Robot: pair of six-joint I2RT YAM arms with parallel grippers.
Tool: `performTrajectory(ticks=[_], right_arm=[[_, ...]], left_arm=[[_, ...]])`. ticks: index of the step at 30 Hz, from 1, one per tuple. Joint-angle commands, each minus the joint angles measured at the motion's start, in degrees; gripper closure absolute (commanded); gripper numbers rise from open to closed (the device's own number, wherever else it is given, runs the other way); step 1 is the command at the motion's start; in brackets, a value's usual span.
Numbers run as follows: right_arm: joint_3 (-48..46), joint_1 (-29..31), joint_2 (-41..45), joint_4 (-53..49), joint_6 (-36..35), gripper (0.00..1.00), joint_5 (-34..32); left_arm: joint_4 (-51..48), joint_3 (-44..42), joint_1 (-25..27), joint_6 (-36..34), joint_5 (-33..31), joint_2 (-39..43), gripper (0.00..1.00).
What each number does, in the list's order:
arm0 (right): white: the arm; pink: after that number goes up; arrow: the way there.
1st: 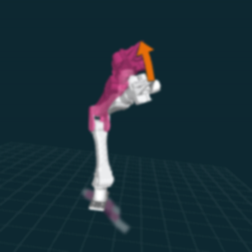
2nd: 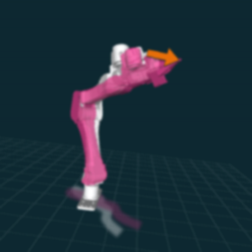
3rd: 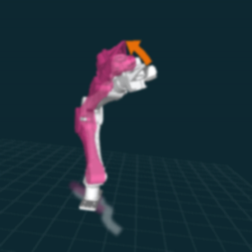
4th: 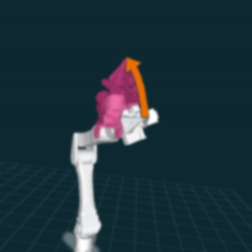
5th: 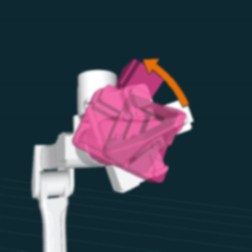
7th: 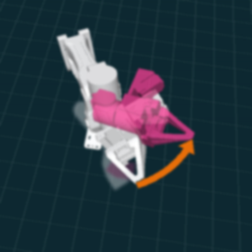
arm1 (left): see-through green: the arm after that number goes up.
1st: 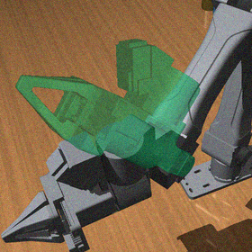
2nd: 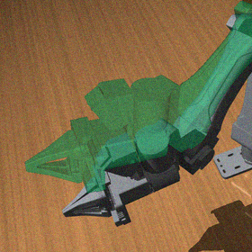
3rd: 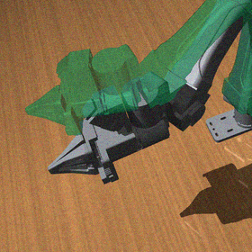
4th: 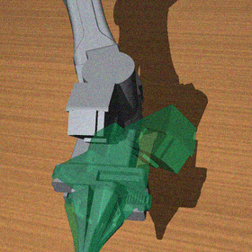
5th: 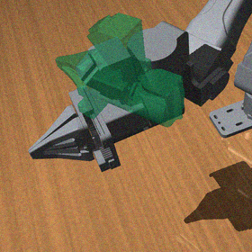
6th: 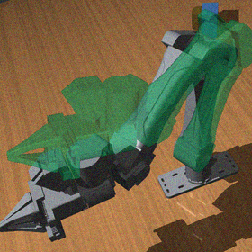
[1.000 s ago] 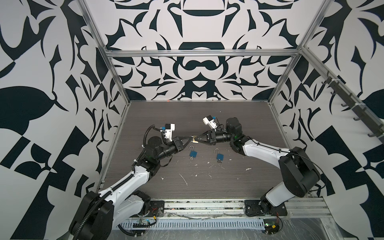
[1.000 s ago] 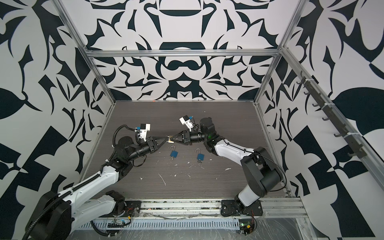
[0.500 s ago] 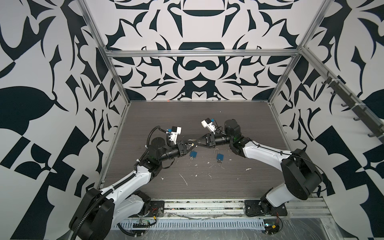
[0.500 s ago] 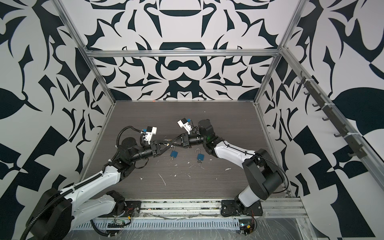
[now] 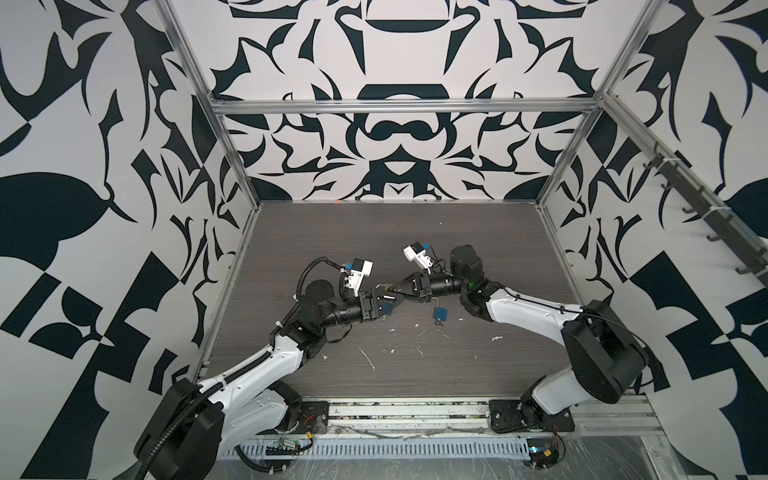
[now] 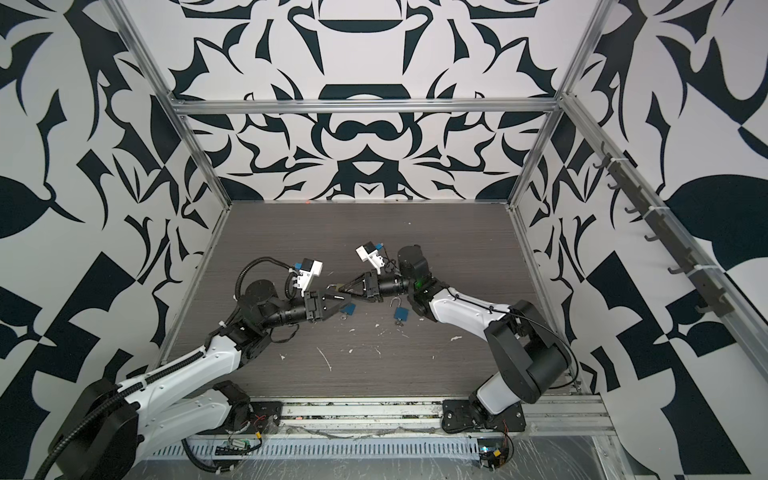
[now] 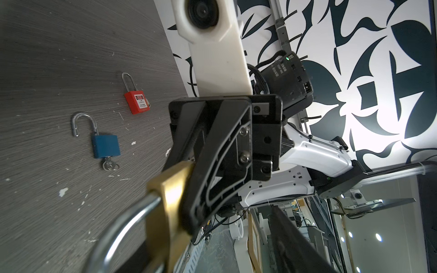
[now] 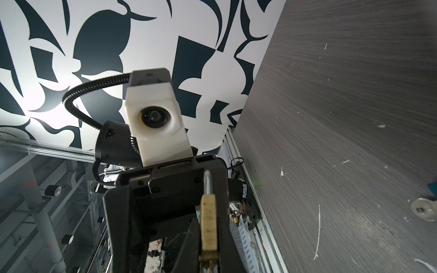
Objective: Lock with the key
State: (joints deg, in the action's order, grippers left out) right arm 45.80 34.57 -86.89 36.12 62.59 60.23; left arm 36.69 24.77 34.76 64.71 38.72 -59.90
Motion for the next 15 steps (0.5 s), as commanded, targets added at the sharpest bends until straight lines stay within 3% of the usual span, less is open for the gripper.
performTrajectory(ticks=[1,15], right_arm=[[-0.58,-0.34,3.16,2.35,-0.10,1.00,0.95],[-4.34,-0.86,6.33,2.64,0.13,1.00,1.06]], left_arm=[[3.34,0.51,-0.45,-0.17,1.48,-0.61,0.38],[8.08,1.14,-1.73,2.33,2.15,-4.99,0.45]])
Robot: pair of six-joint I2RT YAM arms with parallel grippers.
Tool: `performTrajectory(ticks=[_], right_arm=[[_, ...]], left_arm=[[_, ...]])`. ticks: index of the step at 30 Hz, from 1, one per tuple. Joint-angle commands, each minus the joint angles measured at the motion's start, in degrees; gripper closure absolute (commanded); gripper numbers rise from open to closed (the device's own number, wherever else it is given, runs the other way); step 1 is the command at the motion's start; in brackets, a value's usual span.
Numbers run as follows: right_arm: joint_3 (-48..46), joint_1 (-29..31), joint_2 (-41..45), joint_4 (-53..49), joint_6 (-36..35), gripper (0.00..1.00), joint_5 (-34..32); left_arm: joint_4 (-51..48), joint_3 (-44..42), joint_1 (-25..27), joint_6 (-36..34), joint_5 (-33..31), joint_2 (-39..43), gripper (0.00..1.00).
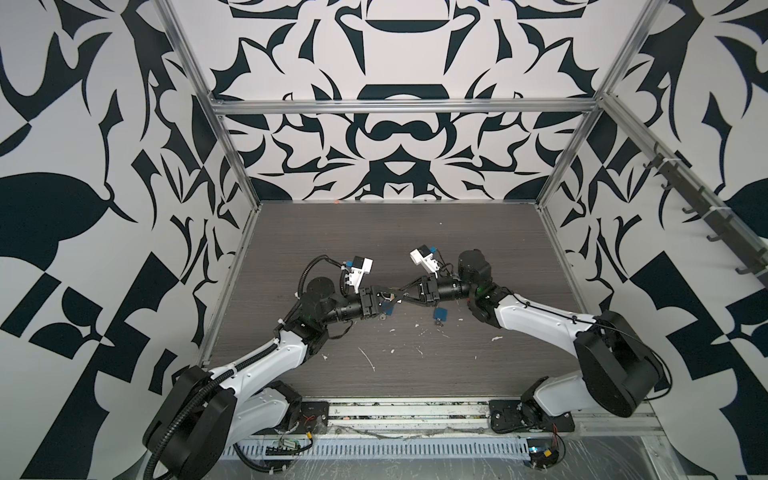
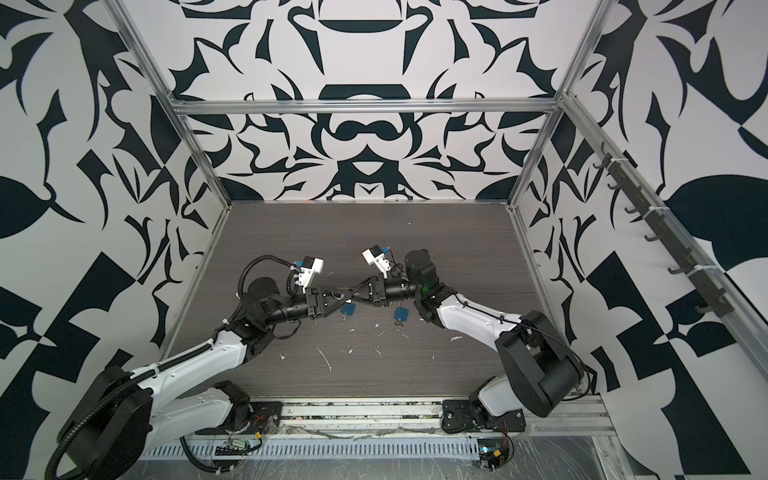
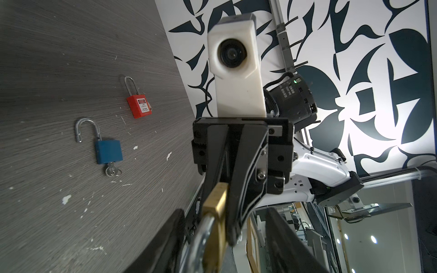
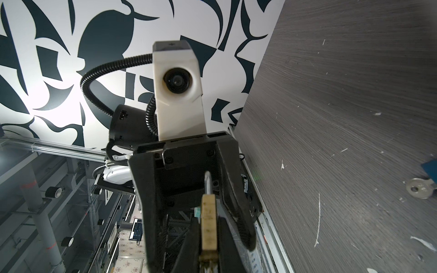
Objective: Lock with the key
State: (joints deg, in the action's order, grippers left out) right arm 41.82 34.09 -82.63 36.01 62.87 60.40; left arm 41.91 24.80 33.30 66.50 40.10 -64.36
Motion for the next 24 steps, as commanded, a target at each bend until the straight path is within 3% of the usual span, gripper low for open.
performTrajectory(ticks=[1,7,12,15,17,20,24], right_arm=[[-0.73,-0.47,2.19,2.67,-0.29,1.00,0.62],[-0.95,-1.08,2.10,2.66,-0.53,1.00,-0.06],[-1.30,-2.28,2.82,2.51,-0.47,1.00,0.17],[-1.83,-2.87,3.52,2.05,-0.47,1.00,0.33],[-2.01,-3.13,3.86,1.87,-0.48,1.00,0.58],[-2.10,-3.32,4.36,1.45,-0.78,1.00,1.01],[-1.92,-3.33,4.42,1.17,-0.93,1.00,1.03]], left_arm=[[3.04,1.30,-0.26,0.68,0.90,-0.72,0.47],[4.93,1.84,-0.27,1.86,1.90,-2.71,0.66],[7.30,1.40,-0.29,2.99,1.89,-3.78,0.71],[7.70,1.37,-0.35,3.16,1.67,-3.99,0.66],[7.84,1.38,-0.42,3.38,1.40,-4.08,0.49],[7.96,1.42,-0.60,3.34,1.39,-4.28,0.48],[8.71,1.53,-0.61,3.68,1.83,-4.89,0.55]])
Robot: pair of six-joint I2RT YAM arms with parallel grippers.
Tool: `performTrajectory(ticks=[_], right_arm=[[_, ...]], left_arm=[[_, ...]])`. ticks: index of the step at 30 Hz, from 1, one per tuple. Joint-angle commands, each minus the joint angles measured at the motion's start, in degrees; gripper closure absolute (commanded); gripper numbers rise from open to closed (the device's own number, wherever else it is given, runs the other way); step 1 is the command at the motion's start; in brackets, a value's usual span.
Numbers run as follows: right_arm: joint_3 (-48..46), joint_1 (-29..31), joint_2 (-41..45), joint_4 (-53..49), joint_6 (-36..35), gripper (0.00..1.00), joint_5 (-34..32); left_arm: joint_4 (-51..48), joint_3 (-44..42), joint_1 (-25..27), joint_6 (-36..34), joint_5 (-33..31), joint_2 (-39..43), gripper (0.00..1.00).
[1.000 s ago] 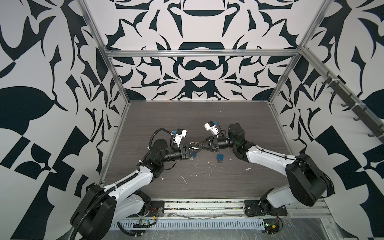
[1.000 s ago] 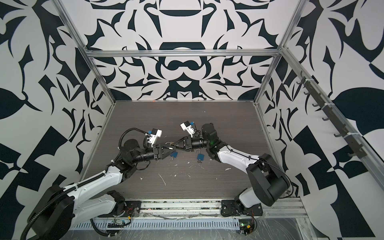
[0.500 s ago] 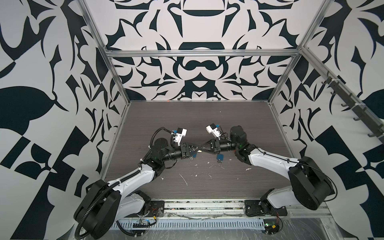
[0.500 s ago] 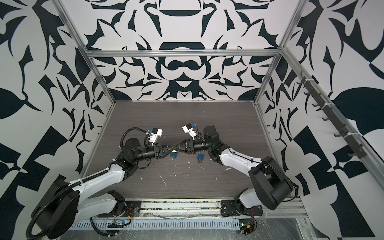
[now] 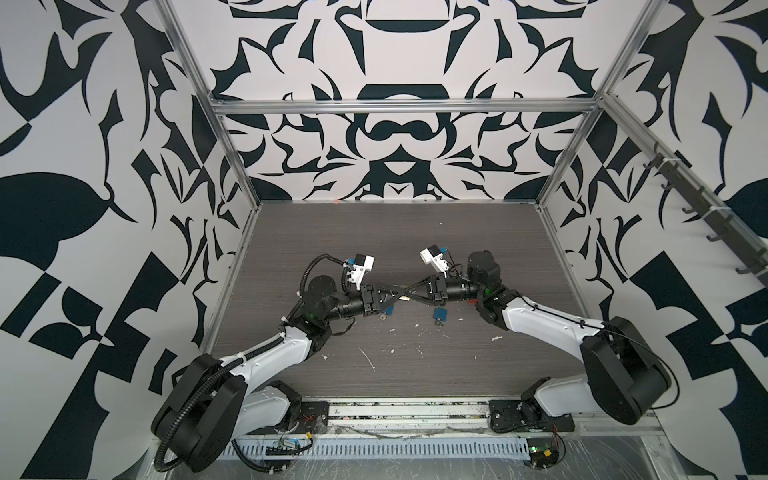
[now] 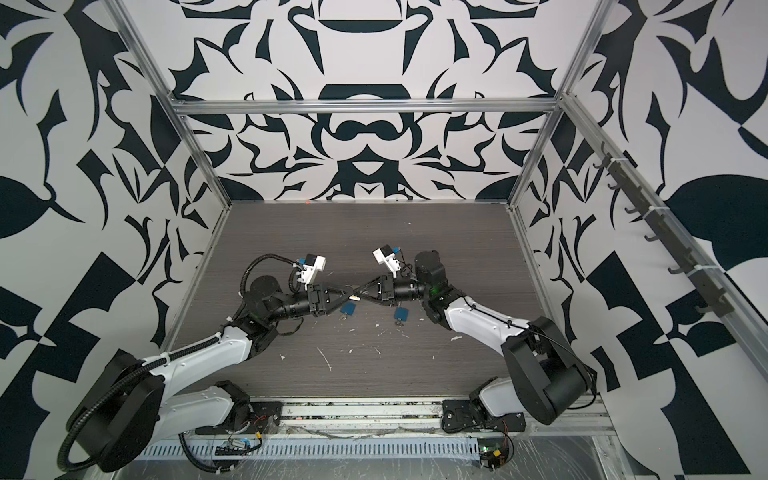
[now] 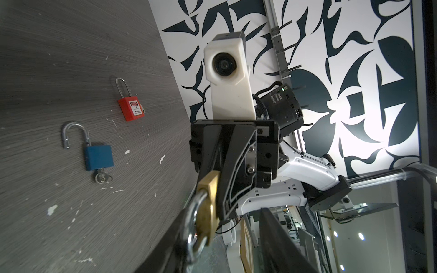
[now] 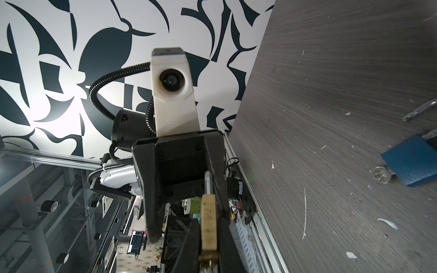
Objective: Lock with the key
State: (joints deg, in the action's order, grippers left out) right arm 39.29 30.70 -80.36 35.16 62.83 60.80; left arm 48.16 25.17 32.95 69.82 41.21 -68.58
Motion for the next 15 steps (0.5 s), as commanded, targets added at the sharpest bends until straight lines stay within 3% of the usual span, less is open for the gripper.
performTrajectory(ticks=[1,10,13,15], right_arm=[[0.70,0.01,2.06,2.02,-0.93,1.00,0.56],[1.22,-0.25,1.32,2.06,-0.83,1.00,0.47],[1.32,-0.50,1.43,2.02,-0.70,0.97,0.29],[1.41,-0.69,1.60,1.98,-0.67,0.89,0.22]], left_arm=[[2.63,1.17,-0.25,0.38,0.71,-0.85,0.59],[6.84,1.46,-0.33,2.72,1.37,-4.02,1.00],[8.31,1.51,-0.34,3.45,1.33,-5.92,1.00],[8.88,1.46,-0.43,3.83,1.16,-6.47,1.00]])
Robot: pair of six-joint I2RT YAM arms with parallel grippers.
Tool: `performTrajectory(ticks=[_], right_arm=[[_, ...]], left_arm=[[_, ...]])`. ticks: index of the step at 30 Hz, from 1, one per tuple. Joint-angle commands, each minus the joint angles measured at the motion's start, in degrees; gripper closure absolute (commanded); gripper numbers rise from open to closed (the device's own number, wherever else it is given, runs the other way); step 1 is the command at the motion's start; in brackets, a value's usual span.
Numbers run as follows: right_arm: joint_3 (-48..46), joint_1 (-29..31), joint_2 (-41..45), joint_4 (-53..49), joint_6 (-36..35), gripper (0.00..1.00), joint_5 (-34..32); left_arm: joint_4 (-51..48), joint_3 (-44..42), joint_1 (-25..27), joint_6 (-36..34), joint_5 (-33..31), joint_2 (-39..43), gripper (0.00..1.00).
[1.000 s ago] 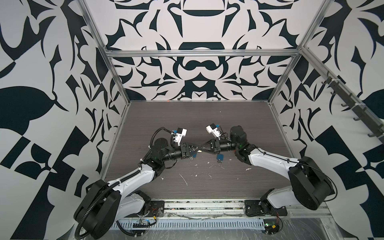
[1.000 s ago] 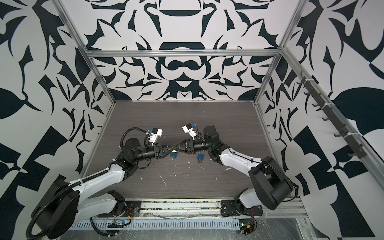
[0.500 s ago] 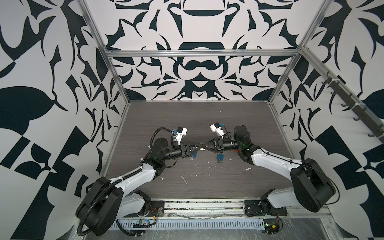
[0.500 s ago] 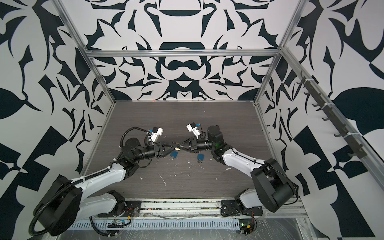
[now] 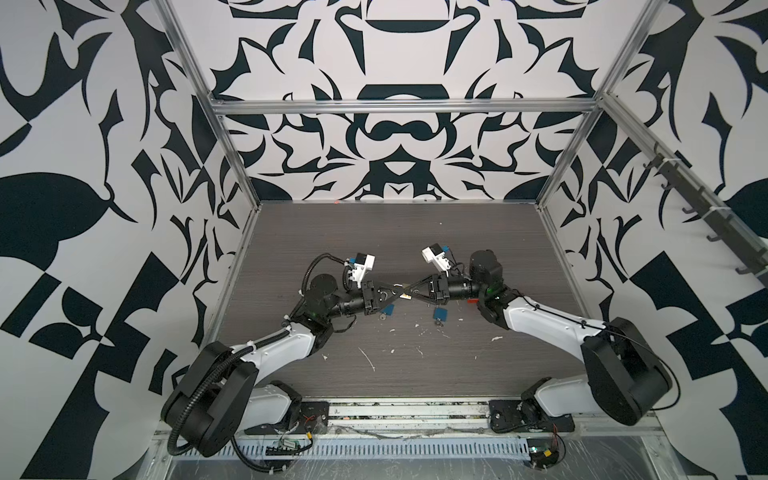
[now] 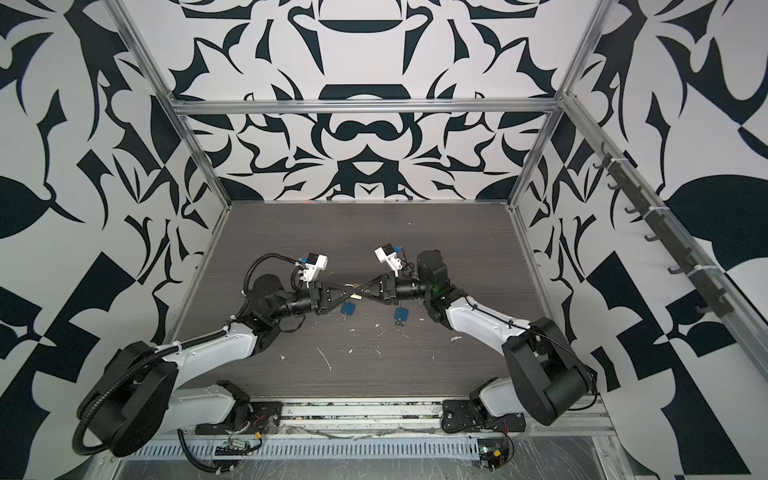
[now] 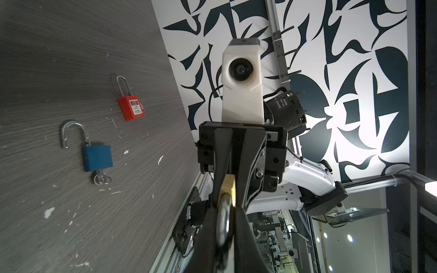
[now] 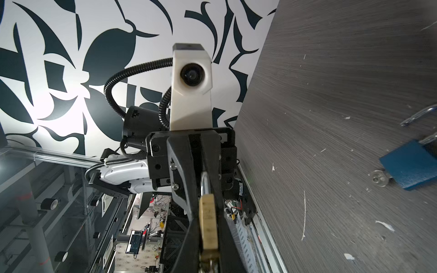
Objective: Lock with the key
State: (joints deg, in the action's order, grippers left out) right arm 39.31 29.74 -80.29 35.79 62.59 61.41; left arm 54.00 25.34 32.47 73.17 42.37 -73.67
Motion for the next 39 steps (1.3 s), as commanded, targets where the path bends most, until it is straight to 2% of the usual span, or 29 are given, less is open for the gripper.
performTrajectory(ticks=[1,6,8,17,21,24,27,39], right_arm=[[1.32,0.15,1.80,1.30,-0.31,0.86,-0.62],[0.97,-0.90,3.56,0.45,-0.44,0.75,-1.15],[0.73,-1.16,4.36,-0.58,-0.88,0.74,-1.36],[0.88,-1.49,4.49,-1.67,-1.21,0.88,-2.48],[1.01,-1.52,3.85,-0.32,-0.42,0.98,-2.44],[1.21,-1.48,3.50,0.34,-0.06,1.00,-2.09],[1.21,-1.40,3.33,0.70,0.18,1.00,-1.92],[1.12,-1.19,2.77,1.53,0.58,1.00,-1.11]], left_arm=[[3.12,1.23,0.11,0.59,-0.14,-1.55,1.00],[4.05,0.63,-0.51,1.25,-1.03,-1.75,1.00],[4.36,0.50,-0.64,1.45,-1.04,-1.74,1.00],[4.89,0.50,-0.63,1.78,-0.76,-1.98,1.00],[4.65,0.77,-0.65,1.77,-0.44,-2.18,1.00],[4.68,0.97,-0.64,1.91,-0.40,-2.60,0.79],[4.99,1.36,-0.60,2.12,-0.40,-3.22,0.71],[8.29,2.25,-0.63,3.97,0.43,-6.39,0.71]])
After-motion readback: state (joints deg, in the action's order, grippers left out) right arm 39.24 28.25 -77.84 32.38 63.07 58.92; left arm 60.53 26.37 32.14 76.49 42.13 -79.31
